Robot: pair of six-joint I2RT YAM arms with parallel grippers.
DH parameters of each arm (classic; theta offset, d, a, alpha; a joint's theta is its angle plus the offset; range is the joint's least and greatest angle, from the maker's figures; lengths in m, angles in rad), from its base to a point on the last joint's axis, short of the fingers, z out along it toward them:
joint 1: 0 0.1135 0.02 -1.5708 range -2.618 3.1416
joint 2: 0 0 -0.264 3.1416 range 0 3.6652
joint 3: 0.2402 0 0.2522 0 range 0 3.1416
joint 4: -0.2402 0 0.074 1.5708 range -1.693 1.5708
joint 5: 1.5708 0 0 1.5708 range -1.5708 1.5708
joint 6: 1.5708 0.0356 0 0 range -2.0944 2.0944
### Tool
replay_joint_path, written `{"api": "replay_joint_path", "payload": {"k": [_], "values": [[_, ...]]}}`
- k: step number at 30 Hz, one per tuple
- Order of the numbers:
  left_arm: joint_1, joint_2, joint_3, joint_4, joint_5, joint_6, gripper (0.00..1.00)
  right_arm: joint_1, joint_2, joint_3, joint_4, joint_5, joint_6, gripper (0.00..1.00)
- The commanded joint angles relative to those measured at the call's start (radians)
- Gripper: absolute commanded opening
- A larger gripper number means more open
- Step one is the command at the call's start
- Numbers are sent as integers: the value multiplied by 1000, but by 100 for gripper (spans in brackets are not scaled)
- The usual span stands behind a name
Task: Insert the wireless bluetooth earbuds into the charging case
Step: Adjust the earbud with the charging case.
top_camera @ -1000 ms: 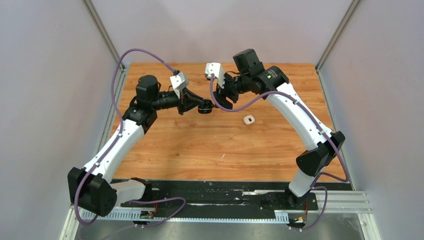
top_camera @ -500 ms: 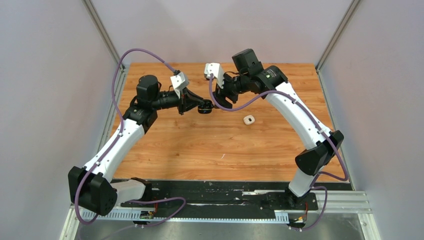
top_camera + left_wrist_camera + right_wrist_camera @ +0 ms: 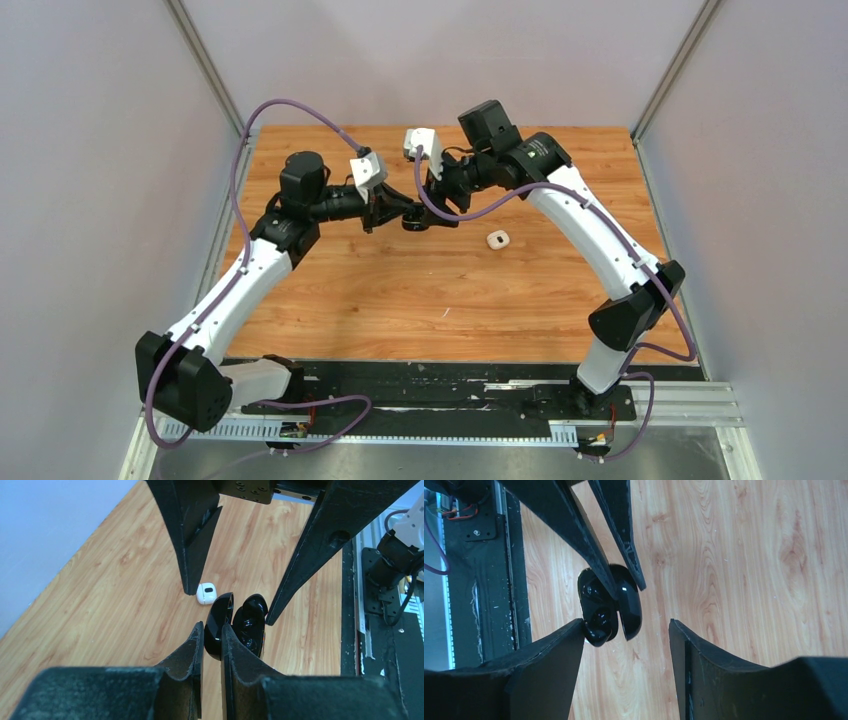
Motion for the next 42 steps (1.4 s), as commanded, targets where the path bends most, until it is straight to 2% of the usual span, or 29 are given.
{"api": "replay_joint_path", "payload": {"k": [1, 10, 25, 29, 35, 38, 42], "values": [[-26, -33, 37, -22, 22, 78, 0, 9, 19, 56, 54, -35, 41, 62], [-30, -86, -13, 38, -41, 78, 0, -11, 8, 29, 61, -45, 146, 63], [-30, -95, -41, 78, 5, 56, 0, -48, 43, 61, 115, -160, 258, 56], [-30, -94, -49, 89, -30, 32, 0, -53, 24, 64, 118, -192, 270, 64], [-28, -85, -54, 108, -39, -23, 0, -114, -26, 85, 165, -389, 356, 76], [-28, -83, -51, 118, -25, -48, 0, -126, -61, 25, 135, -415, 286, 76], [-27, -70, -34, 110, 21, -64, 0, -129, -129, -88, 114, -371, 129, 74]]}}
